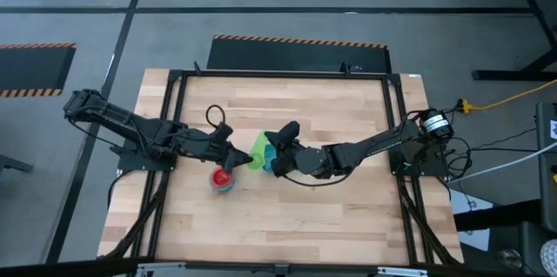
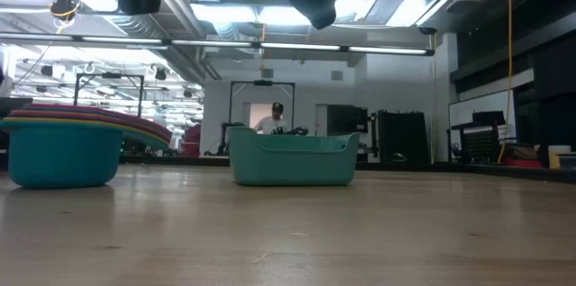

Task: Nest measuring cups in basket
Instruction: Stack the green measuring cup on top of the red measuring cup

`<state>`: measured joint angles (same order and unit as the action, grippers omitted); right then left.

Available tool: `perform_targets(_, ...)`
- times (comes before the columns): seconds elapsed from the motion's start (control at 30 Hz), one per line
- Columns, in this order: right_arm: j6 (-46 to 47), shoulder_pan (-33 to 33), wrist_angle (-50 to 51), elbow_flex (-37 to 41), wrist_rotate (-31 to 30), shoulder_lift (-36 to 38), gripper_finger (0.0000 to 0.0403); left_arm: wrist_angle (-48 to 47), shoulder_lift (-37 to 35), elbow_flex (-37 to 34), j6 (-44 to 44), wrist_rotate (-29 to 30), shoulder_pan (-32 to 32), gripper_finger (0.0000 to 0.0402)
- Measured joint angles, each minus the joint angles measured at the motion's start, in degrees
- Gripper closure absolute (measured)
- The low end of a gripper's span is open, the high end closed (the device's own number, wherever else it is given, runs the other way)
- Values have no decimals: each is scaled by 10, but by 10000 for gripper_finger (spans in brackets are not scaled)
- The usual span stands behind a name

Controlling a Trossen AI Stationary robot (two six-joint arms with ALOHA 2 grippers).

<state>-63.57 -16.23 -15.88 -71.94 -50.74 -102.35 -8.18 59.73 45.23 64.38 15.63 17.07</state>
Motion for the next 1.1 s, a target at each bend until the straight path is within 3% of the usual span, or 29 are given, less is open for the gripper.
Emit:
perform_targets(0.27, 0, 0, 0, 0, 0, 0, 390, -2, 1, 0, 15, -7, -9, 315)
perform_targets(0.73, 0, 1, 1, 0, 21, 0, 390, -5, 3, 0, 44, -49, -34, 393)
perform_targets(1.1, 2, 0, 0, 0, 22, 0, 388, -5, 3, 0, 44, -47, -34, 394)
